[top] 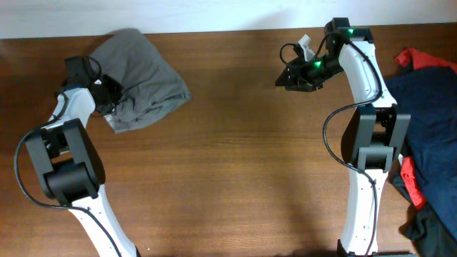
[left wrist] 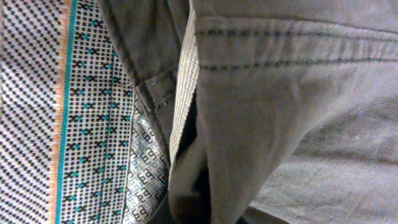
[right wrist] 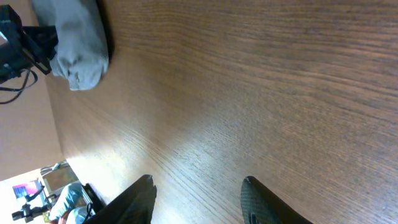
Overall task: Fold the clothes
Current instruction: 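Drag the folded shorts toward the table's top-left corner with the left gripper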
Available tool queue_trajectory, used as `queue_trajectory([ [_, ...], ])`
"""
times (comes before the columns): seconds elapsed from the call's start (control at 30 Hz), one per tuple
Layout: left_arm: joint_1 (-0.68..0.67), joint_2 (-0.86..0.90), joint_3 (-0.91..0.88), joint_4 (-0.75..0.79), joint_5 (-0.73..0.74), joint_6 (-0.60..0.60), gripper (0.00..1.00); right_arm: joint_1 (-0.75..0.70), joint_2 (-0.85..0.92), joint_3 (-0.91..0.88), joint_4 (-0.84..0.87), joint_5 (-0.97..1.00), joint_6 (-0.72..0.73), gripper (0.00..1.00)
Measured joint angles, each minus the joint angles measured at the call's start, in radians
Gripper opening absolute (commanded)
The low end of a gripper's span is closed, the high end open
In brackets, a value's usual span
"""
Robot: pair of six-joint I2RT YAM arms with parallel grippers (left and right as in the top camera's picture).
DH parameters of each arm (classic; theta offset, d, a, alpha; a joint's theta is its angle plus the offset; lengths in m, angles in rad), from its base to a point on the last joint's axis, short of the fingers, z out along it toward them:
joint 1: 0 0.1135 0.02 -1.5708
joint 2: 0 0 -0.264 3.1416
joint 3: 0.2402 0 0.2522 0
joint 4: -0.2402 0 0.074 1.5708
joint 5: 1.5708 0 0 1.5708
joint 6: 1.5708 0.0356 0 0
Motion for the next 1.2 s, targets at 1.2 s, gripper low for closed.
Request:
queue_trajectory([
  [1.2, 0.047, 0.06, -0.002, 0.481, -0.191, -0.603, 0.38, 0.0, 0.0, 0.0, -0.025, 0.0, 0.0, 0.5],
])
